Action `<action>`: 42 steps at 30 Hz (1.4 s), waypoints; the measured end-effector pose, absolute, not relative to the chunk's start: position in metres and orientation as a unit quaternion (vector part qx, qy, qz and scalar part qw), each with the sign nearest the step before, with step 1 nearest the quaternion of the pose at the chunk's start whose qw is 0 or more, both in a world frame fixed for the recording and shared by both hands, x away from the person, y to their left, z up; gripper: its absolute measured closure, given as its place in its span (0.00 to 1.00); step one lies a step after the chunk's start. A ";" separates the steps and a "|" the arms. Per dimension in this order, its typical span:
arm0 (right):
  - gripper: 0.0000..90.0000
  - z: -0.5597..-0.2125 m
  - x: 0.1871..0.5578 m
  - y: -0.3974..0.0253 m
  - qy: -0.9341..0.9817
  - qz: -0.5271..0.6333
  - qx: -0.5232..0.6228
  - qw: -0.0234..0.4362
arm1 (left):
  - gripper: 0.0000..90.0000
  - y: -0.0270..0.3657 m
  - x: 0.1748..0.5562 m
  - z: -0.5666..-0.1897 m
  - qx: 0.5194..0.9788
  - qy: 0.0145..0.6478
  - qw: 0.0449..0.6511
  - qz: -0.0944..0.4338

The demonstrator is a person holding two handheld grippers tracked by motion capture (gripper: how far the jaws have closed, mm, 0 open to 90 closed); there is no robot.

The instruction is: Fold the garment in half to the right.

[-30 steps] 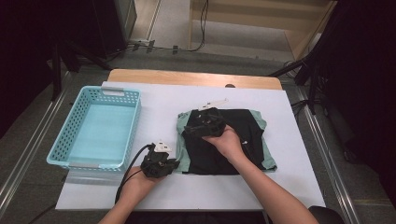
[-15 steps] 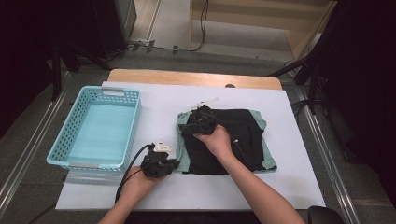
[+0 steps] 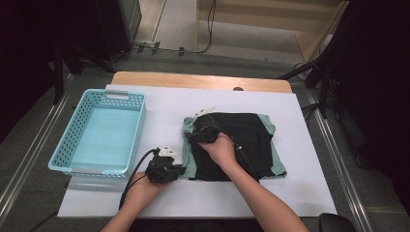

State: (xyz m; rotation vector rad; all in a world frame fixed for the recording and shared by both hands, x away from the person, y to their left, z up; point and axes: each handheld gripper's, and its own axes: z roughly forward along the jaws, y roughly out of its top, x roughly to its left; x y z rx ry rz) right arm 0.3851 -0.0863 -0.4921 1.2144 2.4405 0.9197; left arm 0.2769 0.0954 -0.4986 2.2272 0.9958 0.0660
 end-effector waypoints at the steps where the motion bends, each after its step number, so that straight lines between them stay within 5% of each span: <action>1: 0.50 -0.494 0.384 -0.088 0.845 0.315 0.409 0.145 | 0.91 0.096 0.277 -0.498 0.858 0.382 0.342 0.025; 7: 0.60 -0.499 0.377 -0.098 0.852 0.305 0.384 0.180 | 0.93 0.097 0.279 -0.499 0.853 0.392 0.345 0.015; 13: 0.84 -0.494 0.381 -0.108 0.855 0.298 0.395 0.155 | 0.95 0.098 0.283 -0.497 0.847 0.411 0.337 -0.006; 42: 0.86 -0.425 0.376 -0.149 0.836 0.339 0.409 0.136 | 0.95 0.072 0.255 -0.425 0.816 0.346 0.461 0.034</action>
